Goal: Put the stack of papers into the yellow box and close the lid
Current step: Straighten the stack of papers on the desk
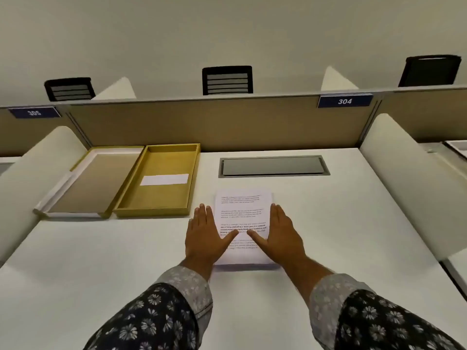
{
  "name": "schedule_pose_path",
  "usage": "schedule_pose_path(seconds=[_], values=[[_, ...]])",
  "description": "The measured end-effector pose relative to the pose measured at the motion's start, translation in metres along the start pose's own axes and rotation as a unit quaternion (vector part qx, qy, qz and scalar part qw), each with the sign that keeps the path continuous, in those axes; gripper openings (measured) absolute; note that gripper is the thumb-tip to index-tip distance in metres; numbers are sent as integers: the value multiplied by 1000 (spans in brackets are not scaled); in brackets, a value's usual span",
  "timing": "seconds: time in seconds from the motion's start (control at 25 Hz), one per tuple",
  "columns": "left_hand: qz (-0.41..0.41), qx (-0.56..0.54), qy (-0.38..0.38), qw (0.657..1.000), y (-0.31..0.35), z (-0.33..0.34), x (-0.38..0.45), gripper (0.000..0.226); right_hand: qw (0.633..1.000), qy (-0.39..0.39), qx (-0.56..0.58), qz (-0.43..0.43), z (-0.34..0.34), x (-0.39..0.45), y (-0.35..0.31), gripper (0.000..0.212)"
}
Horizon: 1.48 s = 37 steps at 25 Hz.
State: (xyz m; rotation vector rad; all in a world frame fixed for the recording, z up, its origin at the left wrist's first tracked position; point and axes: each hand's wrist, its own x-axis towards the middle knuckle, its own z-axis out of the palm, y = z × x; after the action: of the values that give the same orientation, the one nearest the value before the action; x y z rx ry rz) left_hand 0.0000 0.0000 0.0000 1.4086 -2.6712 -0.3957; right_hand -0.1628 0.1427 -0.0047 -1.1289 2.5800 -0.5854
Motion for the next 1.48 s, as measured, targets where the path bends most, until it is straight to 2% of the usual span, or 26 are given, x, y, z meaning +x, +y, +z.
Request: schedule_pose_path(seconds=[0.16,0.28,0.52,0.68,0.72,0.8,0.84,0.88,1.0,1.04,1.28,1.36,1.48], values=[[-48,-46,-89,994,-30,14,8,121,992,-26,17,119,18,7,-9,119],[-115,-164,-163,966,-38,29,11,119,970,-57,52,231,36,17,-10,118],[-110,-213,-148,960,-35,42,20,103,935,-63,127,326,44,38,-9,101],[-117,-237,-144,954,-19,45,33,115,915,-68,191,348,40,47,-1,87],[-120,-229,-146,955,-15,46,35,118,900,-75,245,351,37,51,4,78],[-118,-201,-159,959,-11,49,36,122,837,-96,386,376,31,57,14,60],[-115,-182,-164,963,-10,50,37,124,812,-112,424,384,29,57,15,58],[-113,-164,-167,966,-11,51,40,127,810,-124,425,385,26,58,13,61],[-109,-146,-167,969,-12,54,45,135,907,-128,214,340,28,59,6,84],[-107,-142,-165,970,-12,54,45,135,922,-121,179,320,28,58,3,87],[-102,-108,-157,976,-8,63,36,125,904,-153,309,252,20,60,7,71],[-98,-91,-165,977,-8,64,39,125,910,-155,306,232,17,60,8,64],[-99,-56,-184,976,-6,65,42,129,937,-97,257,215,20,55,14,59]])
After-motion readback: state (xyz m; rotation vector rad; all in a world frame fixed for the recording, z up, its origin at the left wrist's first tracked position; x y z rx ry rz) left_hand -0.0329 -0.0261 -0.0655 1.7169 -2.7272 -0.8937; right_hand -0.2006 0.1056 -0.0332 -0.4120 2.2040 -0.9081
